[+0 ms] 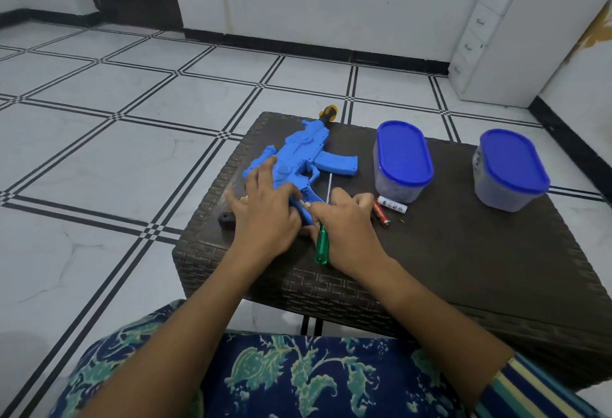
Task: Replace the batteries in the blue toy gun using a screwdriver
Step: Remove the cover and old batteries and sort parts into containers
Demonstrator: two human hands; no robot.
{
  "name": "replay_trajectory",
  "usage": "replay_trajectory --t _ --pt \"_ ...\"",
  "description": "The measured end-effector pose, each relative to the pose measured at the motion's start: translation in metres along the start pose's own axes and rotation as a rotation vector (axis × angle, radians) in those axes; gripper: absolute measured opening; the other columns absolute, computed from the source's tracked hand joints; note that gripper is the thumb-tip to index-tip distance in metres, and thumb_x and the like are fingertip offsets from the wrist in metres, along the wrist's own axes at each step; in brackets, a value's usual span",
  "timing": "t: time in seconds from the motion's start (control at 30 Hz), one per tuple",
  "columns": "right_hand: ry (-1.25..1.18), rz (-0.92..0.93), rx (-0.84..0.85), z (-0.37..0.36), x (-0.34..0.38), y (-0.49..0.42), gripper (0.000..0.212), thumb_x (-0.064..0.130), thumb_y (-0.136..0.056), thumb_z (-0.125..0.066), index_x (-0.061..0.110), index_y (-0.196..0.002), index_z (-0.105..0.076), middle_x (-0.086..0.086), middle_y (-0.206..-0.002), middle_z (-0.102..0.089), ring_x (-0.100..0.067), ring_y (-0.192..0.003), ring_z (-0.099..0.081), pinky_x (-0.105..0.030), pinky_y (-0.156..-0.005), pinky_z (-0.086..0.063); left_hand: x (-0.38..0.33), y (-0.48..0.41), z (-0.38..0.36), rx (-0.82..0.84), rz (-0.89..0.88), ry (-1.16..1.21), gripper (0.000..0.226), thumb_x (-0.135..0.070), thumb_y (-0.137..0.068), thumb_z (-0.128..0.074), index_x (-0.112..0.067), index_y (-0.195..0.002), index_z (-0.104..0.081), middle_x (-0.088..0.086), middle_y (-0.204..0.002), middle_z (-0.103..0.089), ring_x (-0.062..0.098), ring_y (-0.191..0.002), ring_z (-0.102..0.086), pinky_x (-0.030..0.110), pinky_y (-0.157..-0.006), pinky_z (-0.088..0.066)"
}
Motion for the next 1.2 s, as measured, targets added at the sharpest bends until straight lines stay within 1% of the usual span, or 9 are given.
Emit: replay_trajectory --t 0.13,0.23,0.33,0.5,0.67,0.8,0.93,1.1,1.2 --pt "0.029 -0.030 0.005 -0.004 -0.002 0.002 0.030 0.005 -0.067 -0.079 0.022 -0.068 -0.054 0.001 -0.071 -0.038 -0.017 -0.070 -0.030 -0.031 -0.065 -0.021 -0.012 0.003 -0.001 0.026 0.016 -0.176 0.023 -0.026 -0.092 -0.039 -0.024 -0.099 -0.061 0.001 -0.159 0.004 0.023 -0.144 0.006 0.077 -0.098 -0.009" --pt "0.001 -0.003 0.030 -0.005 0.000 0.002 0.027 -0.007 -0.067 -0.068 0.018 -0.073 -0.059 -0.003 -0.071 -0.043 -0.018 -0.068 -0.031 -0.031 -0.067 -0.018 -0.017 0.002 -0.007 0.107 0.059 -0.155 0.022 -0.025 -0.093 -0.037 -0.019 -0.098 -0.057 0.000 -0.158 0.012 0.021 -0.144 0.015 0.079 -0.096 -0.006" --pt "-0.005 -0.013 0.037 -0.006 -0.002 0.003 0.027 -0.003 -0.071 -0.071 0.020 -0.076 -0.058 -0.003 -0.073 -0.045 -0.017 -0.069 -0.034 -0.031 -0.066 -0.019 -0.015 -0.003 -0.007 0.131 0.071 -0.057 0.018 -0.019 -0.089 -0.042 -0.016 -0.097 -0.058 0.000 -0.158 0.013 0.019 -0.143 0.021 0.078 -0.097 -0.003" --pt "-0.144 -0.041 0.088 -0.013 -0.008 0.001 0.041 0.008 -0.079 -0.071 0.030 -0.075 -0.037 0.001 -0.076 -0.039 -0.019 -0.076 -0.042 -0.033 -0.069 -0.029 -0.011 -0.003 -0.009 0.188 0.141 0.109 0.025 -0.014 -0.084 -0.044 -0.022 -0.098 -0.063 0.001 -0.159 0.009 0.017 -0.144 0.017 0.073 -0.103 0.008" --pt "-0.156 -0.040 0.034 -0.007 -0.002 0.000 0.038 -0.002 -0.073 -0.072 0.023 -0.072 -0.043 -0.002 -0.071 -0.038 -0.021 -0.068 -0.042 -0.036 -0.068 -0.038 -0.011 0.001 0.000 0.131 0.135 0.015 0.023 -0.018 -0.089 -0.043 -0.020 -0.100 -0.063 -0.002 -0.159 0.013 0.018 -0.145 0.010 0.073 -0.103 -0.005" --pt "-0.093 -0.031 -0.037 -0.002 0.001 0.003 0.034 -0.010 -0.059 -0.075 0.014 -0.069 -0.053 0.001 -0.064 -0.035 -0.015 -0.060 -0.032 -0.029 -0.060 -0.028 -0.019 0.005 -0.005 0.175 0.105 -0.144 0.019 -0.024 -0.093 -0.044 -0.020 -0.101 -0.061 -0.002 -0.156 0.024 0.022 -0.142 0.024 0.079 -0.095 -0.008" --pt "-0.081 -0.012 -0.097 0.008 0.007 0.006 0.044 -0.009 -0.045 -0.084 0.013 -0.062 -0.051 0.005 -0.059 -0.030 -0.015 -0.053 -0.035 -0.024 -0.054 -0.024 -0.017 -0.001 -0.006 0.252 0.126 -0.068 0.019 -0.021 -0.091 -0.045 -0.016 -0.101 -0.061 -0.003 -0.156 0.024 0.021 -0.142 0.026 0.082 -0.095 -0.006" --pt "-0.093 -0.019 -0.107 0.006 0.005 0.008 0.044 -0.011 -0.044 -0.084 0.012 -0.064 -0.052 0.004 -0.059 -0.030 -0.016 -0.054 -0.036 -0.023 -0.053 -0.024 -0.016 -0.002 -0.008 0.267 0.134 -0.021 0.015 -0.017 -0.090 -0.045 -0.014 -0.099 -0.057 -0.001 -0.157 0.021 0.021 -0.142 0.025 0.081 -0.095 -0.001" --pt "-0.117 -0.008 -0.079 0.003 0.005 0.008 0.037 -0.012 -0.054 -0.081 0.010 -0.069 -0.054 0.009 -0.061 -0.026 -0.021 -0.058 -0.043 -0.026 -0.055 -0.029 -0.015 -0.003 -0.009 0.263 0.152 0.020 0.016 -0.015 -0.088 -0.046 -0.016 -0.097 -0.060 -0.001 -0.158 0.018 0.022 -0.142 0.025 0.081 -0.096 0.002"
Point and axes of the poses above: each hand's wrist, its own y-axis away from the middle knuckle, its own z-axis out of the back of the hand, x = y × z, the point moved 8 cm from there along -y, towards the middle knuckle
